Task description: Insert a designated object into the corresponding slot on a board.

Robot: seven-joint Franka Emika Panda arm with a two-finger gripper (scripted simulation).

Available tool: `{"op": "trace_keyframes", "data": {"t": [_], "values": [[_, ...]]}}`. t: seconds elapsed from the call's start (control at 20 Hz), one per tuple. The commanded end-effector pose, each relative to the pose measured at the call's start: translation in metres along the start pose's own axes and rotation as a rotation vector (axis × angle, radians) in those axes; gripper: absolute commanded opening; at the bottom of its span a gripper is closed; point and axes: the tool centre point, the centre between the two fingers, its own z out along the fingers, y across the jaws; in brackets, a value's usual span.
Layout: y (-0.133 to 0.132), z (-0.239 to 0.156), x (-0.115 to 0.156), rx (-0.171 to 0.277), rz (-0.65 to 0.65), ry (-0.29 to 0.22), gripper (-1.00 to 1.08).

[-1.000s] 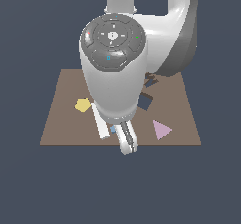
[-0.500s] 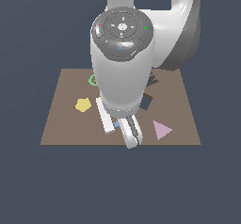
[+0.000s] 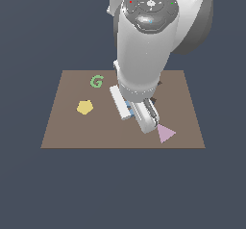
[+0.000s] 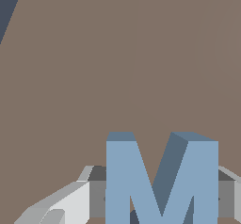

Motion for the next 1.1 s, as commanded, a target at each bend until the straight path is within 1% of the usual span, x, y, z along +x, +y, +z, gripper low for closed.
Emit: {"op": "trace_keyframes", "data": {"t": [0.0,0.3,0.55,0.8,1.05], "values": [[0.011,-0.001,-0.017,0.001,-0.015,0.0,-1.0],[0.041,-0.003,-0.058,0.001,-0.051,0.0,-1.0],[0.06,-0.004,-0.085,0.001,-0.074,0.0,-1.0],[0.074,-0.005,-0.103,0.001,-0.09,0.0,-1.0],[0.081,-0.005,-0.112,0.001,-0.097,0.0,-1.0]]}}
